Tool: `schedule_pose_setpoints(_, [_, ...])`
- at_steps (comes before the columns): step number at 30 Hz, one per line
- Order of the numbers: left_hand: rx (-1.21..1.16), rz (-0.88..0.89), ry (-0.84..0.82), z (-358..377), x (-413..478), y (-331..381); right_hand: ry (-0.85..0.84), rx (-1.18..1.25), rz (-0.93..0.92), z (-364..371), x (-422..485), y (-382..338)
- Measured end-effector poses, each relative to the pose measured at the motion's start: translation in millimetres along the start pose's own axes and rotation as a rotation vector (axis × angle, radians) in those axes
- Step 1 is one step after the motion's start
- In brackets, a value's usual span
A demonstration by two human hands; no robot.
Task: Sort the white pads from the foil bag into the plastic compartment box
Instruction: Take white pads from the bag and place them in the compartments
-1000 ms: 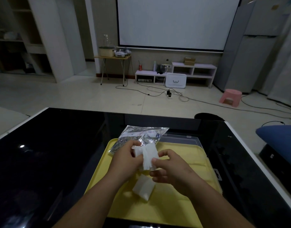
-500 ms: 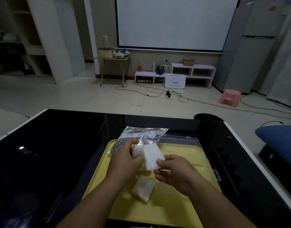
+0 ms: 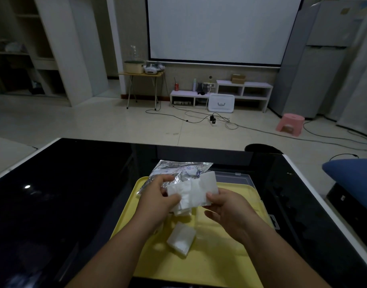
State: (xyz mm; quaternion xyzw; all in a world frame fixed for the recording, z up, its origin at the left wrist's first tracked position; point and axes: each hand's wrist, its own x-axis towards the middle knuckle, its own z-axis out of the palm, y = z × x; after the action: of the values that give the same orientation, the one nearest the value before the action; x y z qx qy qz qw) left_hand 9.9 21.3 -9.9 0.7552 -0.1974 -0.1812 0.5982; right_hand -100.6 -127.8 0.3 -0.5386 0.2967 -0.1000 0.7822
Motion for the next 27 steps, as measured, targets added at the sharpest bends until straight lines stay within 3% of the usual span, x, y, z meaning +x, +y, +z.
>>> schedule_pose_setpoints(9, [-0.090,-0.033,-0.099,1.8,-2.9,3.8,0.080,-0.098,-0.130,2.4,-0.2,1.9])
schedule_pose_setpoints(19, [-0.106,-0.037,-0.096,3.8,-2.4,3.6,-0.069,-0.112,-0.201,3.7,-1.4,3.6])
schedule_pose_setpoints(27, [-0.187,-0.051,-0.126,4.9,-2.5,6.2,-0.019,-0.189,-0.234,6.1,-0.5,6.3])
